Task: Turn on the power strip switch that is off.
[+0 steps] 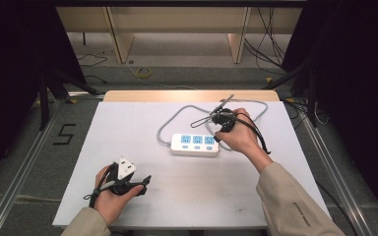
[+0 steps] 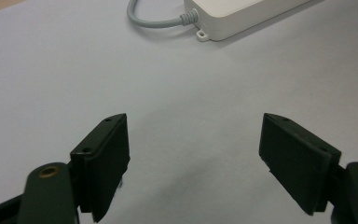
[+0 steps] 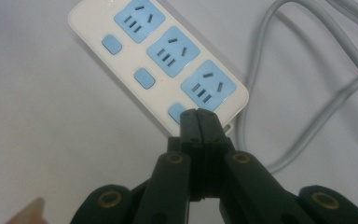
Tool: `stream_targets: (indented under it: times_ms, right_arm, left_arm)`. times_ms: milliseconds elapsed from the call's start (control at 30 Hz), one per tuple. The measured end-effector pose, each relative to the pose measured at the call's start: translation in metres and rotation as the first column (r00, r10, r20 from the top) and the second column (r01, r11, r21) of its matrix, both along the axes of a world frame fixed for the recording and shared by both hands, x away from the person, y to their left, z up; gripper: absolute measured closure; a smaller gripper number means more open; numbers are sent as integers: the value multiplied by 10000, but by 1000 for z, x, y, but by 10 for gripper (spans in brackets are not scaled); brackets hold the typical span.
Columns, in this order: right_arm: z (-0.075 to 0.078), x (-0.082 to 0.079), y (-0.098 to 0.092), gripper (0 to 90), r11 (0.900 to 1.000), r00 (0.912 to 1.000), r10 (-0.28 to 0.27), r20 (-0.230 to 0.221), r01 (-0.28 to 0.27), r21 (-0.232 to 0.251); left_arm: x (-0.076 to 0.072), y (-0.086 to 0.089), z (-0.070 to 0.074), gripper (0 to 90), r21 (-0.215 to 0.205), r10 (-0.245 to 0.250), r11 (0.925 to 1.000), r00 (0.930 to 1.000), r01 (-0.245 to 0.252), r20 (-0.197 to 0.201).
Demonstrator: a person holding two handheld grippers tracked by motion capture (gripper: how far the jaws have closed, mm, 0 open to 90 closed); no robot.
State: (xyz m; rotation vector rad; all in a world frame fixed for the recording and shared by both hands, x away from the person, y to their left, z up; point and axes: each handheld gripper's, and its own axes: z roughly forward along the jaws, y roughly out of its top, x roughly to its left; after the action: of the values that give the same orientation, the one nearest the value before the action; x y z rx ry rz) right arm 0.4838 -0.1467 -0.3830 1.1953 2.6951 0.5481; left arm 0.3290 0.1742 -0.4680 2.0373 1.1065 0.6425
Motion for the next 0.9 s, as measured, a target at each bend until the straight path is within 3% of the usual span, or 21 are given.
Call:
stream_targets:
  times_ms: [900]
  right_arm:
    - [-13, 10, 9, 900, 9998, 9993, -141, -332, 136, -165]
  left_arm:
    - [0, -1, 0, 242, -1, -31, 10000, 10000, 31, -4]
